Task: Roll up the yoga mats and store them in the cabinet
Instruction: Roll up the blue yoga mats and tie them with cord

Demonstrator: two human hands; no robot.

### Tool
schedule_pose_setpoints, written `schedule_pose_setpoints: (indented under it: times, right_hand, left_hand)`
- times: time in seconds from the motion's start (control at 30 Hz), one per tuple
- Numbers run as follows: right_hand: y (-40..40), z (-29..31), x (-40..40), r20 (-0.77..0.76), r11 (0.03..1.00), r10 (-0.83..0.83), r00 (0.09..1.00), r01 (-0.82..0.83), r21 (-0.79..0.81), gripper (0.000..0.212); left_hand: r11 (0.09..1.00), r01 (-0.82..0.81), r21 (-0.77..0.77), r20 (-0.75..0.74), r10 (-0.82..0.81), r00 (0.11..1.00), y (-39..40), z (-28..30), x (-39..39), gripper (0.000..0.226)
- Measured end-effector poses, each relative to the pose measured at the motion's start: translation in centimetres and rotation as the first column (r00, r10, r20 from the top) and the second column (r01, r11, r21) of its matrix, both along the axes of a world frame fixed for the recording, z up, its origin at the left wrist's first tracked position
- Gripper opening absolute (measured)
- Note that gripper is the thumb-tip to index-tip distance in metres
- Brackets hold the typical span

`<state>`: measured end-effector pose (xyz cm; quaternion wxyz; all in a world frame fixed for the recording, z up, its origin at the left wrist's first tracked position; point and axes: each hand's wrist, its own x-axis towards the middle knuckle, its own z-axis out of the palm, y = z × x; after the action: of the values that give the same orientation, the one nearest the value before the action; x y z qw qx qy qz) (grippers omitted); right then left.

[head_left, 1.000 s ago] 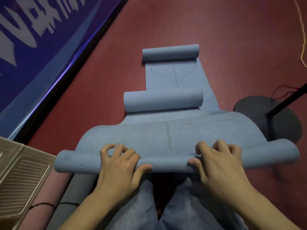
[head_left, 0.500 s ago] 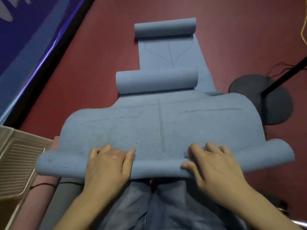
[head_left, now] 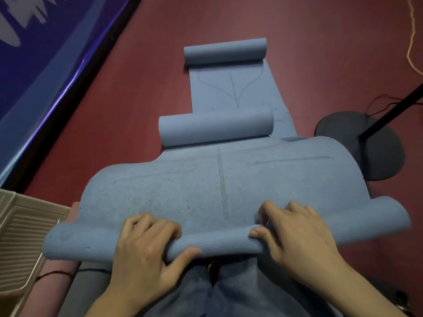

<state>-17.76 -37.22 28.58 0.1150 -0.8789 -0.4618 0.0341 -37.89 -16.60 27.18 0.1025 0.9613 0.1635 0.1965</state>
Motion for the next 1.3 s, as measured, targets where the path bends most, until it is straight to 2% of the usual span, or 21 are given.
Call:
schedule_pose_setpoints:
  times: [0.07,0.17,0.27,0.37,0.43,0.63,0.73,0.87,0.93,1.1,1.2,1.3]
  right_hand:
    - [0.2,0.0,0.3,-0.002,0.999,-0.033,0.999,0.033,0.040,0.036]
    - [0.0,0.1,0.1,-0.011,0.977,-0.057,0.998,0.058,0.207,0.036]
    - [-0.6,0.2,-0.7,0.153,0.957,-0.063,0.986,0.016,0.291,0.030]
    - [-1.4,0.6,-1.1,0.248,0.972,-0.038,0.968,-0.021,0.233,0.032]
    - [-1.7,0.8,-1.4,0.273,0.982,-0.007,0.962,-0.045,0.182,0.037]
    - [-1.8,0.1,-1.7,0.281,0.991,0.028,0.959,-0.063,0.115,0.039]
    - [-2.0,-0.2,-1.9,0.315,0.994,0.008,0.949,-0.042,0.101,0.038]
    - [-1.5,-0.2,-1.7,0.296,0.996,-0.011,0.955,-0.017,0.093,0.039]
    - [-1.4,-0.5,-1.7,0.292,0.995,-0.019,0.956,-0.011,0.102,0.040]
    - [-1.5,-1.4,-0.9,0.291,0.986,-0.005,0.957,-0.043,0.158,0.048]
    - [-1.2,-1.2,-0.4,0.270,0.988,-0.006,0.963,-0.036,0.151,0.043]
    - [-0.4,-0.4,0.4,0.203,0.989,-0.017,0.979,-0.013,0.145,0.036]
  left_hand:
    - [1.000,-0.019,0.004,0.003,0.019,1.000,-0.1,0.1,0.4,0.041]
    - [0.997,-0.071,-0.003,-0.014,0.071,0.997,0.2,0.3,1.1,0.040]
    - [0.992,-0.124,-0.022,-0.089,0.122,0.989,0.2,0.6,1.9,0.041]
    - [0.988,-0.152,0.001,-0.133,0.151,0.980,-0.1,0.8,2.1,0.043]
    - [0.988,-0.151,0.037,-0.111,0.154,0.982,-0.5,1.0,1.8,0.043]
    - [0.940,-0.131,0.316,-0.054,0.155,0.986,-2.4,1.2,0.4,0.042]
    - [0.918,-0.103,0.383,-0.072,0.140,0.988,-2.3,0.9,0.1,0.042]
    - [0.884,-0.075,0.461,-0.154,0.163,0.975,-2.4,-0.5,-0.3,0.063]
    - [0.884,-0.069,0.462,-0.144,0.152,0.978,-2.3,-1.3,-0.4,0.064]
    - [0.911,-0.053,0.409,-0.068,0.088,0.994,-1.2,-1.7,-0.6,0.052]
    - [0.919,-0.014,0.394,-0.053,0.038,0.998,-0.7,-1.8,-0.3,0.043]
    - [0.936,0.054,0.347,-0.083,-0.027,0.996,0.3,-1.3,0.5,0.044]
